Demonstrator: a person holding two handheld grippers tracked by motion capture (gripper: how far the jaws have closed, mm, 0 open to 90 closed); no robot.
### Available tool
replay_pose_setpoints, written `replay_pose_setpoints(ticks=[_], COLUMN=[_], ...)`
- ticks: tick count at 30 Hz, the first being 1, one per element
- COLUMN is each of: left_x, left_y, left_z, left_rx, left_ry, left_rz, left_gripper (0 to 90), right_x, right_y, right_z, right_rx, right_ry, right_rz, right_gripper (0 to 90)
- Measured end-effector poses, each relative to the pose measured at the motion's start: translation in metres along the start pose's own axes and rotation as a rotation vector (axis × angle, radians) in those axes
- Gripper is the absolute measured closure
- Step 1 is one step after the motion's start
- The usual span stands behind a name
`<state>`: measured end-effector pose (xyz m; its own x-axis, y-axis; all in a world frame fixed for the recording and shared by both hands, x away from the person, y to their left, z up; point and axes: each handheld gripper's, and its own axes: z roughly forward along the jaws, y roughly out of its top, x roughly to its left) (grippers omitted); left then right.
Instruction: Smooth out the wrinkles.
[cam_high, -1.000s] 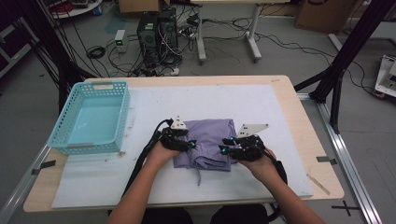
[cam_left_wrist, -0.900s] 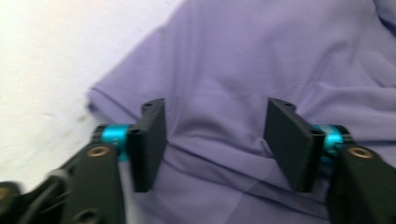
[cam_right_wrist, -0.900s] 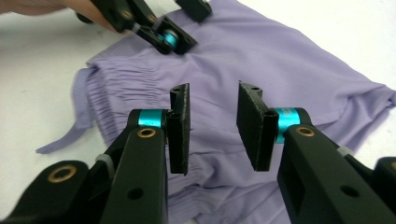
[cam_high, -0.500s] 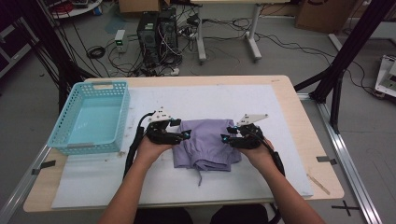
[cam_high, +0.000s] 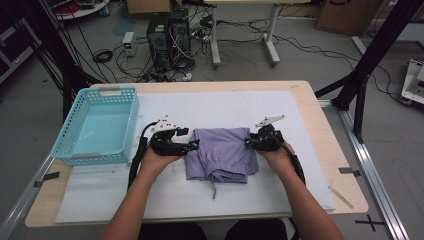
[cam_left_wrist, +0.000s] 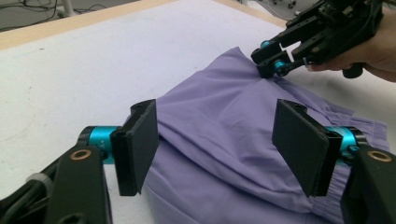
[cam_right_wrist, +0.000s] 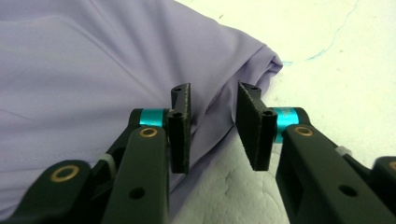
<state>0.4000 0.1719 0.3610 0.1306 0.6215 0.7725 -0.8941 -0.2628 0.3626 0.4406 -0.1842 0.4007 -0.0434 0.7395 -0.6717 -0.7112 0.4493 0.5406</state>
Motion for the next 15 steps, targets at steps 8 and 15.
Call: replay_pose_setpoints(ticks=[8, 15], left_x=[-0.002, -0.003], left_y=[0.003, 0.007], left_z=[-0.006, -0.012], left_rx=[-0.020, -0.035], left_ry=[0.003, 0.016], left_rz=[0.007, 0.003], left_gripper=[29.8, 28.4], right_x=[0.009, 0.021], right_y=[0.004, 0.004], right_z=[-0.036, -0.053], right_rx=[-0.122, -0.153], right_ry=[0.047, 0.030], right_rz=[0.022, -0.036], right_gripper=[39.4, 27.2])
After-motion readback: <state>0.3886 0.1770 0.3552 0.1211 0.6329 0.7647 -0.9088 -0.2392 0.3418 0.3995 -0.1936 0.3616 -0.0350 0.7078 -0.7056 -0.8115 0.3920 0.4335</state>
